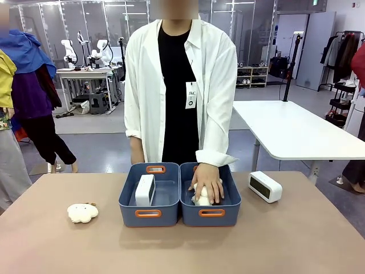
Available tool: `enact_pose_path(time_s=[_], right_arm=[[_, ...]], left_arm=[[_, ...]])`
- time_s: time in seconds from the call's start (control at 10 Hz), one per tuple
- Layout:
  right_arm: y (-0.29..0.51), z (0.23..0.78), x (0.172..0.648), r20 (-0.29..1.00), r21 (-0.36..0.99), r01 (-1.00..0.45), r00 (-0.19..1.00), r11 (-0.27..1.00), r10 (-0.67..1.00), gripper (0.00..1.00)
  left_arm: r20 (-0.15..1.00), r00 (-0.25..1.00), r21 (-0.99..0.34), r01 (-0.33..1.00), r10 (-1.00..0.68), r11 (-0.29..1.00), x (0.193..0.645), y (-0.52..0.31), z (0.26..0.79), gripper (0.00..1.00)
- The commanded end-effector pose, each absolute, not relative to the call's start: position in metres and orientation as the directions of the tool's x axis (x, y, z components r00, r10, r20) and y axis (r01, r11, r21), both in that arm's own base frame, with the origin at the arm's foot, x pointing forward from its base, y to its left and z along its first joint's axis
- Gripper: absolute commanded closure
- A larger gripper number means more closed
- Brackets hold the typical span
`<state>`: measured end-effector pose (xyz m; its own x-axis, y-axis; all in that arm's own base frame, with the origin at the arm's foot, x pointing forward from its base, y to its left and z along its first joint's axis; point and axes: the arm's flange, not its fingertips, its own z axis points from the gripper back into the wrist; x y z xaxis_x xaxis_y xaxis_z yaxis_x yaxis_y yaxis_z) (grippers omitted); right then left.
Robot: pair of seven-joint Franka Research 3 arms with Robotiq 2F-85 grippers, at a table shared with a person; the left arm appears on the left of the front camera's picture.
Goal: Sort the digital clocks into the basket.
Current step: Pick up the Digital clock from the table and place it into the empty Plastic storage basket.
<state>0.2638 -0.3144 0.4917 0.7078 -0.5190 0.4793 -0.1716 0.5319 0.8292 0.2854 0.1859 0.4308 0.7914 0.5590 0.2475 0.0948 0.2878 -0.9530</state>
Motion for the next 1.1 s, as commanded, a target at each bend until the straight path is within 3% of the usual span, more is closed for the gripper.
enact_pose_path(time_s=[0.0,0.2,0.4,0.5,0.7,1.0], right_arm=[[-0.312,0.498,0.268,0.517,0.796,-0.191,0.708,0.574,-0.481,0.00],[-0.303,0.505,0.273,0.544,0.760,-0.196,0.713,0.619,-0.442,0.00],[-0.269,0.532,0.290,0.630,0.628,-0.253,0.721,0.736,-0.290,0.00],[-0.243,0.543,0.307,0.601,0.633,-0.241,0.751,0.736,-0.272,0.00],[-0.180,0.554,0.350,0.617,0.407,-0.299,0.786,0.863,-0.018,0.00],[-0.091,0.536,0.397,0.510,0.208,-0.435,0.813,0.876,0.283,0.00]], left_arm=[[0.261,0.791,-0.951,0.115,0.553,0.286,0.284,0.188,0.433,0.00],[0.261,0.791,-0.951,0.115,0.553,0.286,0.284,0.188,0.433,0.00],[0.261,0.791,-0.951,0.115,0.553,0.286,0.284,0.188,0.433,0.00],[0.261,0.791,-0.951,0.115,0.553,0.286,0.284,0.188,0.433,0.00],[0.261,0.791,-0.951,0.115,0.553,0.286,0.284,0.188,0.433,0.00],[0.261,0.791,-0.951,0.115,0.553,0.286,0.284,0.188,0.433,0.00]])
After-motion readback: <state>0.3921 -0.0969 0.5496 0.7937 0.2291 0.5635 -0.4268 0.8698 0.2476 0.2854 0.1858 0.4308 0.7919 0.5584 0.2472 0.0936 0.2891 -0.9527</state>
